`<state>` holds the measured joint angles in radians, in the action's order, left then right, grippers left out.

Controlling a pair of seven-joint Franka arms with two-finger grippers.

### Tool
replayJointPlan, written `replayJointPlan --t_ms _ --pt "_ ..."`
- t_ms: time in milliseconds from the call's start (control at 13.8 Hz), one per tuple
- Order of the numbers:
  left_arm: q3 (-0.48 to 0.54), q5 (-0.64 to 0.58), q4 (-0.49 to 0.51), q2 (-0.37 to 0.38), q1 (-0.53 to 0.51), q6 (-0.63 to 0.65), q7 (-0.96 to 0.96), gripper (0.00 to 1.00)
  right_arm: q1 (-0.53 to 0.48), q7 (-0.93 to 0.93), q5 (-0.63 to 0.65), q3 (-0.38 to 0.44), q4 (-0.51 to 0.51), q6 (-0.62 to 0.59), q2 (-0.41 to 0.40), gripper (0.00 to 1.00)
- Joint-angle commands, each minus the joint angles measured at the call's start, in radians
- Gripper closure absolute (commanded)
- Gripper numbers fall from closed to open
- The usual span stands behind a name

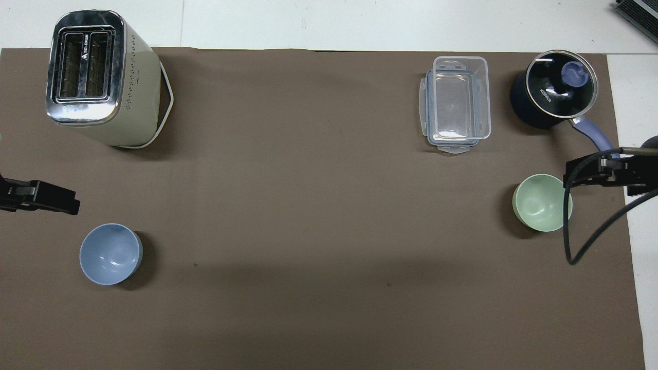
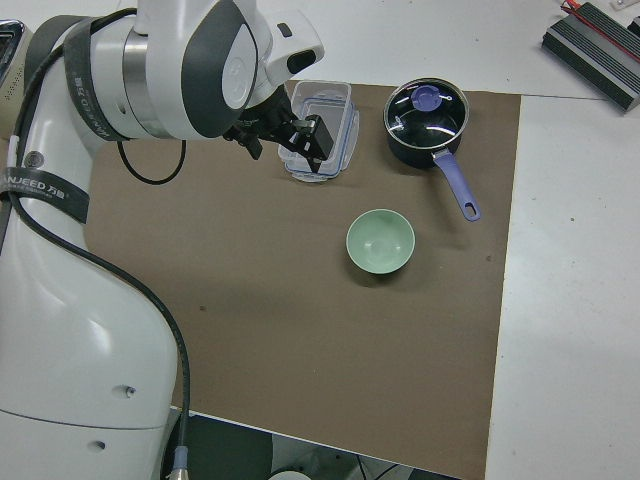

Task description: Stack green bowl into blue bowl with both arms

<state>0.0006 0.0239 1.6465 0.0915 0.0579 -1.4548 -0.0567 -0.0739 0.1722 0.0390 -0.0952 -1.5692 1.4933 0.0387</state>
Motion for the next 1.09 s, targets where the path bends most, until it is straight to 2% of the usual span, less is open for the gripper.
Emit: replayJointPlan --t_ms 0,436,872,1017 --pt "-0.005 -0.004 0.019 0.022 -0.007 0.008 0.008 0.0 -0.018 -0.013 -0.025 -0.005 -0.018 0.012 0.015 0.0" --pt "-0.005 -0.004 0.056 0.031 -0.009 -0.007 0.005 0.0 -0.018 -0.01 -0.025 -0.005 -0.018 0.012 0.015 0.0" --pt "-0.004 -0.002 0.176 0.065 -0.029 -0.093 0.0 0.0 -0.018 -0.01 -0.025 -0.005 -0.018 0.012 0.015 0.0" --pt "-0.004 -0.001 0.245 0.092 -0.061 -0.157 -0.027 0.0 -0.018 -0.01 -0.025 -0.003 -0.018 0.012 0.015 0.0"
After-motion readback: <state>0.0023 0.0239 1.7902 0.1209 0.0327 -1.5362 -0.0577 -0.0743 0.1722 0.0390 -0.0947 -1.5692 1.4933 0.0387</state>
